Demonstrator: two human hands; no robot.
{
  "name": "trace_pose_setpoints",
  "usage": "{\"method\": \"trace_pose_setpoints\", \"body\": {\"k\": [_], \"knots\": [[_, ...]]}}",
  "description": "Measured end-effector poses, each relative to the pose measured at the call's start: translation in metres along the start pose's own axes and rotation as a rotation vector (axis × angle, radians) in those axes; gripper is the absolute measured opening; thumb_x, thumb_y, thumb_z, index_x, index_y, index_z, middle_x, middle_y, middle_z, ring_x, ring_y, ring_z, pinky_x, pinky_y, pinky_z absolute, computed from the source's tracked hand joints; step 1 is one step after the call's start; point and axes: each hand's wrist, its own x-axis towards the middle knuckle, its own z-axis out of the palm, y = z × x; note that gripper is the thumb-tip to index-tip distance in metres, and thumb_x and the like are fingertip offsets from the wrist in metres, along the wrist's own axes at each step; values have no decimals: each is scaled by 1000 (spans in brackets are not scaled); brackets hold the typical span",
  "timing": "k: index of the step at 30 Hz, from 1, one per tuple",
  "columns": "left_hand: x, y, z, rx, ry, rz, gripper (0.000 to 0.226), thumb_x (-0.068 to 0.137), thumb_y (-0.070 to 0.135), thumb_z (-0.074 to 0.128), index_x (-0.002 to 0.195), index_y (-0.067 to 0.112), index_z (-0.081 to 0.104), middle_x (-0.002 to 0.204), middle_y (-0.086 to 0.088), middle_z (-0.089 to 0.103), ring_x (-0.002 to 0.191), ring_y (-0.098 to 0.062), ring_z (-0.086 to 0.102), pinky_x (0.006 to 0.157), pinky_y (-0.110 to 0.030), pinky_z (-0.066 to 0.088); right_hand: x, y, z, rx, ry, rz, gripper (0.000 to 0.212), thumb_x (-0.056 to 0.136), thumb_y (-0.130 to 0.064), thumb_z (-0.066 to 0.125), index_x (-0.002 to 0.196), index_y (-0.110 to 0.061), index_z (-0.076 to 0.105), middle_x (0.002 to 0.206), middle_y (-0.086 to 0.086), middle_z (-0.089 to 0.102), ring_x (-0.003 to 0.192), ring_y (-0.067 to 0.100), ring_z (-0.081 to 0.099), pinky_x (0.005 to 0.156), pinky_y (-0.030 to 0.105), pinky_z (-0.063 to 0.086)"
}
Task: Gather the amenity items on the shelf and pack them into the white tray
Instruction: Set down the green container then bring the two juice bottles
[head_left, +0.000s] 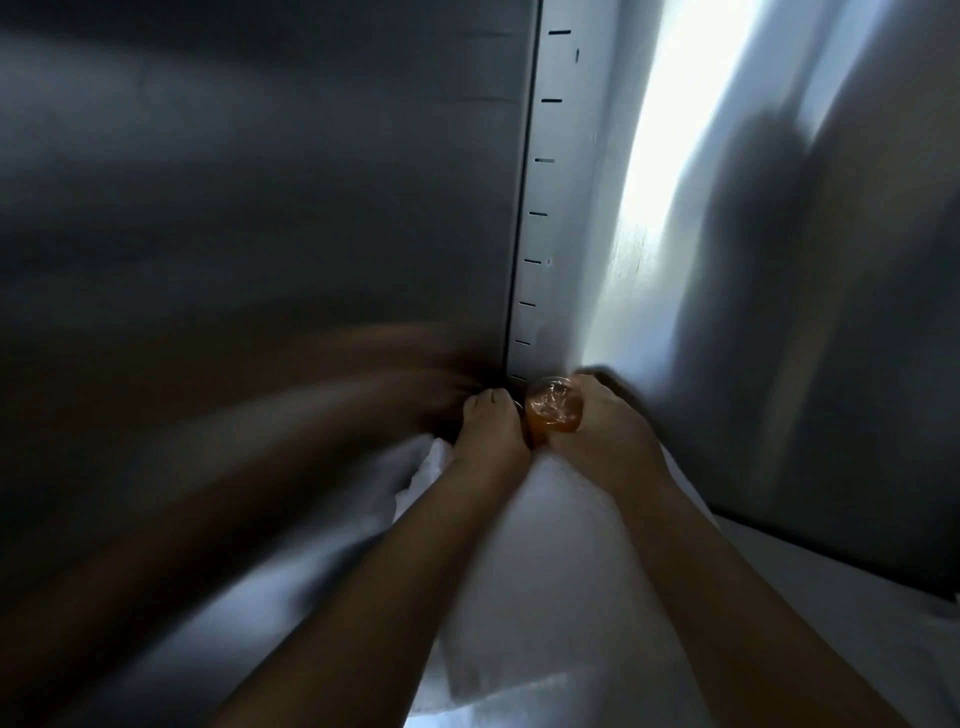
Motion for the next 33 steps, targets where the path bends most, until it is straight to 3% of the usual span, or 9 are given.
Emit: {"method": "trace_pose_setpoints", "body": {"k": [9, 13, 17, 22, 25, 27, 30, 31, 33], "knots": [[-5, -6, 10, 20, 74, 69, 61, 89, 21, 55, 144, 15, 28, 146, -7, 32, 136, -27, 19, 108, -39, 30, -2, 4, 1, -10, 13, -73, 50, 77, -33, 65, 122, -20, 49, 112, 1, 60, 103, 22, 57, 90, 38, 47], [-11, -5, 12, 57, 244, 98, 56, 92, 26, 52, 142, 19, 29, 146, -3, 32, 135, -26, 21, 105, -40, 30, -1, 11, 5, 22, 68, -129, 57, 77, -33, 65, 129, -19, 45, 118, 1, 58, 108, 21, 55, 89, 34, 46], [-20, -4, 8, -15, 409, 187, 57, 89, 22, 57, 141, 15, 34, 146, -4, 36, 132, -26, 26, 105, -41, 30, -7, 14, 5, 97, 179, -178, 70, 77, -31, 71, 137, -16, 39, 135, 4, 48, 124, 20, 42, 94, 26, 32], [-35, 8, -10, -356, 537, 399, 58, 84, 8, 62, 138, 11, 38, 138, -9, 42, 130, -23, 31, 107, -39, 32, -14, 7, -4, 208, 424, -320, 70, 75, -19, 75, 136, -9, 41, 138, 5, 41, 121, -7, 22, 98, 9, 18], [-45, 18, -27, -460, 585, 497, 67, 85, 11, 64, 142, 17, 30, 138, -8, 38, 128, -10, 28, 106, -20, 24, -20, 1, -13, 353, 537, -354, 71, 78, -23, 71, 139, -12, 37, 138, -23, 29, 127, -20, 17, 102, 4, 19], [-51, 25, -41, -526, 598, 577, 73, 84, 10, 65, 142, 23, 22, 137, -9, 34, 128, -13, 33, 107, -17, 25, -24, -6, -21, 501, 589, -362, 68, 80, -31, 66, 141, -17, 36, 139, -36, 24, 130, -15, 23, 105, 8, 26], [-57, 35, -59, -575, 646, 663, 77, 84, 10, 67, 141, 27, 19, 135, -3, 32, 129, -14, 38, 108, -22, 30, -33, -18, -37, 711, 600, -343, 64, 83, -38, 63, 140, -30, 34, 145, -14, 36, 132, 11, 41, 105, 37, 42], [-60, 38, -64, -599, 665, 673, 77, 83, 11, 68, 141, 27, 19, 135, -1, 32, 129, -12, 38, 108, -24, 31, -37, -22, -42, 764, 598, -338, 64, 84, -39, 62, 141, -32, 34, 145, -6, 38, 130, 13, 43, 102, 37, 44], [-65, 43, -72, -698, 701, 668, 75, 83, 12, 69, 140, 27, 22, 135, 1, 34, 130, -9, 37, 108, -29, 33, -43, -30, -52, 848, 615, -343, 63, 86, -40, 59, 142, -29, 33, 143, -4, 41, 126, 8, 47, 94, 23, 46]]}}
